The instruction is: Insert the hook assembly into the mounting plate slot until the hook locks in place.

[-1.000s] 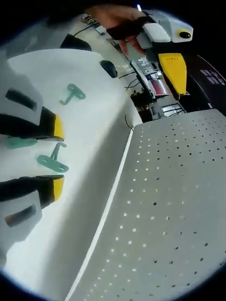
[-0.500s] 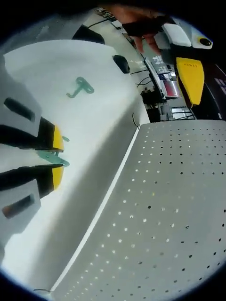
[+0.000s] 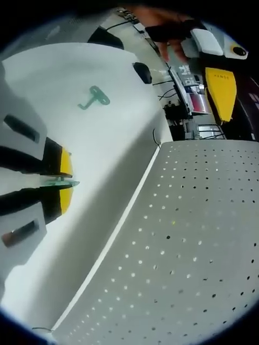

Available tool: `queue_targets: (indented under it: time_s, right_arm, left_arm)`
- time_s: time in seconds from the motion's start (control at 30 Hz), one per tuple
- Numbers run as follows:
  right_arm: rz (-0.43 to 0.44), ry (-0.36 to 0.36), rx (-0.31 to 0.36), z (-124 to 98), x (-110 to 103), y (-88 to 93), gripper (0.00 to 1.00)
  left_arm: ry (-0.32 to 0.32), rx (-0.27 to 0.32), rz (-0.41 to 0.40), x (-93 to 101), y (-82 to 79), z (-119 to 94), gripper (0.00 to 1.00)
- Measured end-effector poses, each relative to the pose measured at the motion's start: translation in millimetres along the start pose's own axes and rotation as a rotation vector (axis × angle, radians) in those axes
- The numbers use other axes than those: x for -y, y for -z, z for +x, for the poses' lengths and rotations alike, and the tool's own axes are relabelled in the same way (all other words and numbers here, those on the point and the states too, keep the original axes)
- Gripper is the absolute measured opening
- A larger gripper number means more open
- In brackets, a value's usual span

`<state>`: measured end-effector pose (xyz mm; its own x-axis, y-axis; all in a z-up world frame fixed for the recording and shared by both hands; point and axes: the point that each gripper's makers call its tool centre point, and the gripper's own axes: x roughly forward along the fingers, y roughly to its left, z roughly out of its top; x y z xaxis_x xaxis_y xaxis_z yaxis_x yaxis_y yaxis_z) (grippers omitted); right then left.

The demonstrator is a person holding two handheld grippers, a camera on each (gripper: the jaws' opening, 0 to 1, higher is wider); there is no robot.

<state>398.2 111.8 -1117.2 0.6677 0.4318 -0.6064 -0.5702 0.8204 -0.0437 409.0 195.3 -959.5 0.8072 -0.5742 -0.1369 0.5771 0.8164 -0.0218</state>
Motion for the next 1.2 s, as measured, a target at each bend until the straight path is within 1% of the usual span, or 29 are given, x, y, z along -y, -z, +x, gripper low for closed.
queue_targets:
  time_s: [0.1, 0.5, 0.9, 1.2]
  right_arm:
    - [-0.023, 0.004, -0.01, 2, 0, 1.2, 0.04]
    - [-0.029, 0.006, -0.012, 5, 2, 0.0, 0.01]
    - [0.009, 0.016, -0.01, -2, 11, 1.0, 0.0]
    - [0.049, 0.023, -0.031, -10, 18, 10.1, 0.0]
  left_arm:
    - [-0.002, -0.001, 0.002, -0.6, 0.3, 0, 0.18]
    - [-0.005, -0.008, 0.004, -1.9, 2.0, 0, 0.17]
    - [0.001, -0.009, 0.007, 0.9, 1.9, 1, 0.17]
    - [0.01, -0.009, 0.013, 3.1, 1.5, 1, 0.17]
